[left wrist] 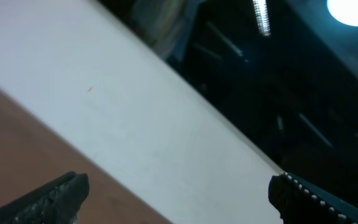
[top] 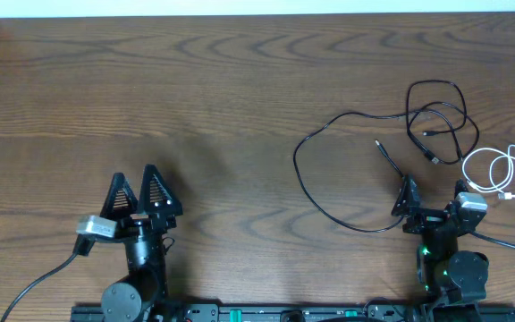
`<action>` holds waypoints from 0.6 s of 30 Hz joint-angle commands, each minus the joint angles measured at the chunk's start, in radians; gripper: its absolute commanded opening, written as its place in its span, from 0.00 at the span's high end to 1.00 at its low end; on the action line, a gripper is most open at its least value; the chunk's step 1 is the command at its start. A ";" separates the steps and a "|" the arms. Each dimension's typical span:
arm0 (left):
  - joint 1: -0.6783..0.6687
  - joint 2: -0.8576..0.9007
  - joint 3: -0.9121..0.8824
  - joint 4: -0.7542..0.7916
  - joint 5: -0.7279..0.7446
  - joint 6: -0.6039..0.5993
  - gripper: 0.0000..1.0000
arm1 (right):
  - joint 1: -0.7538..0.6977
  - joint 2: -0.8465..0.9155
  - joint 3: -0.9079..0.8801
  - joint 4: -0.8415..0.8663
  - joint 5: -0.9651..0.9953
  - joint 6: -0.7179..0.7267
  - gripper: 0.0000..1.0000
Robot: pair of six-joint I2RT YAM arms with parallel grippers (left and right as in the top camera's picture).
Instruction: Untangle cables
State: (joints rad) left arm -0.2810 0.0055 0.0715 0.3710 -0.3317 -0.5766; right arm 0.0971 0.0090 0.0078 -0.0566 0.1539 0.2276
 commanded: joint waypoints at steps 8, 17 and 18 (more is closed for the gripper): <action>0.008 -0.004 -0.026 0.077 0.316 0.402 0.02 | -0.006 -0.003 -0.002 -0.003 0.004 0.003 0.01; 0.057 -0.004 -0.068 -0.073 0.354 0.465 0.02 | -0.006 -0.003 -0.002 -0.003 0.004 0.003 0.01; 0.066 -0.004 -0.068 -0.110 0.354 0.469 0.02 | -0.006 -0.003 -0.002 -0.003 0.004 0.003 0.01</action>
State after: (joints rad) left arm -0.2386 0.0055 0.0059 0.3096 -0.0032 -0.1574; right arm 0.0971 0.0090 0.0078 -0.0566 0.1543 0.2279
